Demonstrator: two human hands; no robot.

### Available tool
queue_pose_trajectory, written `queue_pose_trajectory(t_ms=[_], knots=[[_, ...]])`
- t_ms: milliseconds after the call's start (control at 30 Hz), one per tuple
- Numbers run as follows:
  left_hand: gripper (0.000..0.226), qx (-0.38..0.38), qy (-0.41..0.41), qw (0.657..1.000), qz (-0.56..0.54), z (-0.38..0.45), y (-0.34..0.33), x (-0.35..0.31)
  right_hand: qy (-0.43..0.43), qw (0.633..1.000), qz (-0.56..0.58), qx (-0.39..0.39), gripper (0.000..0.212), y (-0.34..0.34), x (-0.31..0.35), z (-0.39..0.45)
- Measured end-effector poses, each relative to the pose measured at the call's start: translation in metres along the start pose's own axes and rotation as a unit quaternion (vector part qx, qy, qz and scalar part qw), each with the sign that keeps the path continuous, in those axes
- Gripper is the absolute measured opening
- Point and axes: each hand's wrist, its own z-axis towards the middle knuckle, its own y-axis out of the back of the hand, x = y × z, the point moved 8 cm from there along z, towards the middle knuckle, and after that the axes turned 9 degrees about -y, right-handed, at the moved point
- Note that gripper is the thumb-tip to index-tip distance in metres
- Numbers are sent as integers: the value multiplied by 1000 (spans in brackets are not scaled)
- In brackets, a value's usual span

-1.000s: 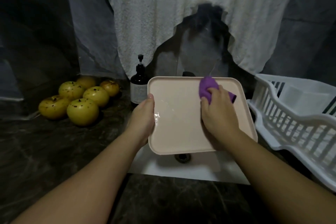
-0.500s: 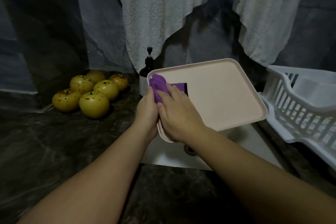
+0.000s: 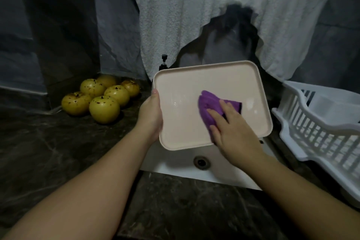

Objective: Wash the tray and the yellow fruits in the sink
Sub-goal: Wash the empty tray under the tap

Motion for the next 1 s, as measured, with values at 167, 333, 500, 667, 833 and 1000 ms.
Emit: queue_pose_trajectory(t_ms=[167, 333, 500, 667, 833, 1000], knots=[[48, 21, -5, 999, 30, -2, -6, 1, -145, 989, 32, -19, 53, 15, -76, 4], [51, 57, -10, 996, 72, -15, -19, 3, -181, 974, 87, -103, 47, 34, -63, 42], [52, 70, -35, 991, 104, -22, -27, 2, -108, 983, 135, -64, 47, 17, 26, 60], [43, 77, -20, 997, -4, -18, -24, 3, 51, 996, 65, -38, 52, -4, 96, 26], [49, 41, -7, 999, -12, -7, -12, -2, 122, 992, -25, -5, 49, -2, 58, -5], [57, 81, -14, 995, 60, -18, -20, -3, -85, 993, 58, -65, 52, 29, 4, 37]])
